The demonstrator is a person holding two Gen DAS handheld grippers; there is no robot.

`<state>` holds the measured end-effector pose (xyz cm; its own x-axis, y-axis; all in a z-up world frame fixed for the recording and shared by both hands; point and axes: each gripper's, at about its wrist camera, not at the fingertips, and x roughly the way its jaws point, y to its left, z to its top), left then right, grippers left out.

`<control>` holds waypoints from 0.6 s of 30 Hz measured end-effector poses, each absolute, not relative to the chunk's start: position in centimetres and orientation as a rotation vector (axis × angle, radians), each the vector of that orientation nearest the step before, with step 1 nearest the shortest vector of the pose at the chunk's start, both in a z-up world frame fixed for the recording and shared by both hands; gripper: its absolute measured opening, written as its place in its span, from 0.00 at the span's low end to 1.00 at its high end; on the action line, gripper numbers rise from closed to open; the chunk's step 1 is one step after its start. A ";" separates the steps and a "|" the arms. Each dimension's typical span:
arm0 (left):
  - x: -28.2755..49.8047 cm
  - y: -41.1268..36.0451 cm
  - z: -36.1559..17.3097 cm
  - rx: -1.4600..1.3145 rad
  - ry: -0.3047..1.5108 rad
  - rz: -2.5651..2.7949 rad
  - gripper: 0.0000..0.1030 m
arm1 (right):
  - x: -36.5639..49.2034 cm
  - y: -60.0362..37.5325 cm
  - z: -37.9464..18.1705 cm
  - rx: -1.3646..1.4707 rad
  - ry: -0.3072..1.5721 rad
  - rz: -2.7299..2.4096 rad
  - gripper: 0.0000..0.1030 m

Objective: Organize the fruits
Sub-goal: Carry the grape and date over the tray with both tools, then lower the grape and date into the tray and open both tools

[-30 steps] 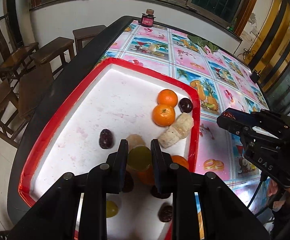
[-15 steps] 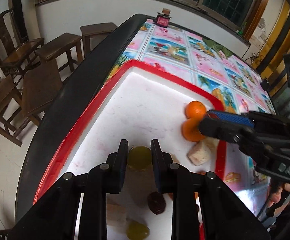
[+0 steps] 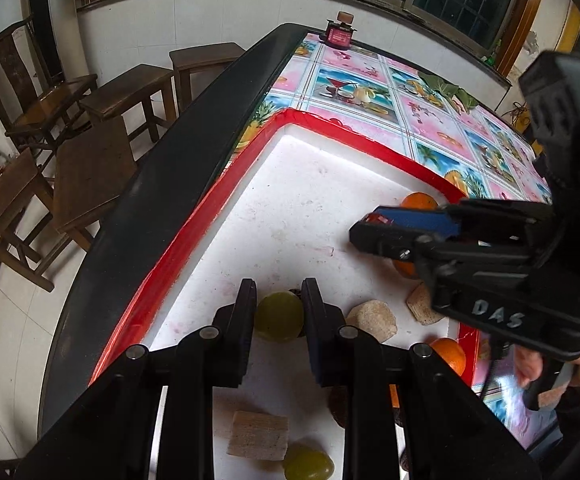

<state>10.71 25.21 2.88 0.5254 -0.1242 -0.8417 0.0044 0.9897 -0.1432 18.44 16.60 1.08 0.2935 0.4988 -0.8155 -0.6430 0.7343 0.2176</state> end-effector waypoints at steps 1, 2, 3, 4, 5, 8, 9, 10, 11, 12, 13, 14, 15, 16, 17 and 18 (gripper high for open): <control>10.7 25.1 2.9 -0.128 1.014 -0.078 0.20 | 18.5 16.7 0.8 -0.166 1.024 0.764 0.23; 10.7 25.1 2.9 -0.129 1.013 -0.080 0.20 | 18.5 16.7 0.4 -0.167 1.028 0.765 0.23; 10.6 25.1 2.8 -0.131 1.011 -0.081 0.20 | 18.6 16.8 0.2 -0.170 1.028 0.764 0.23; 10.6 25.1 2.9 -0.131 1.009 -0.081 0.20 | 18.5 16.8 0.2 -0.179 1.013 0.767 0.23; 10.6 25.1 2.8 -0.135 1.008 -0.082 0.20 | 18.4 16.9 0.2 -0.188 1.005 0.768 0.23; 10.5 25.3 2.8 -0.146 1.007 -0.080 0.20 | 18.0 17.1 0.2 -0.205 1.001 0.764 0.23; 10.5 25.3 2.8 -0.147 1.006 -0.080 0.20 | 17.9 17.0 0.2 -0.201 1.003 0.765 0.23; 10.5 25.3 2.8 -0.148 1.004 -0.080 0.20 | 17.9 17.0 0.2 -0.198 1.004 0.763 0.23; 10.5 25.3 2.8 -0.149 1.003 -0.079 0.20 | 17.8 16.9 0.3 -0.194 1.004 0.763 0.23; 10.5 25.3 2.8 -0.149 1.003 -0.079 0.20 | 17.8 16.9 0.3 -0.191 1.002 0.765 0.26; 10.5 25.3 2.8 -0.149 1.003 -0.079 0.20 | 17.6 16.8 0.5 -0.188 0.997 0.765 0.32; 10.4 25.2 2.8 -0.148 1.002 -0.078 0.20 | 17.4 16.7 0.6 -0.184 0.994 0.767 0.35; 10.4 25.3 2.8 -0.147 1.001 -0.077 0.20 | 17.3 16.6 0.7 -0.180 0.990 0.770 0.37; 10.4 25.2 2.8 -0.145 1.000 -0.076 0.20 | 17.1 16.5 1.0 -0.174 0.982 0.773 0.37; 10.3 25.2 2.8 -0.143 0.999 -0.074 0.20 | 16.8 16.3 1.3 -0.165 0.969 0.774 0.37; 10.1 25.1 2.9 -0.140 0.996 -0.072 0.20 | 16.6 16.0 1.7 -0.158 0.960 0.774 0.37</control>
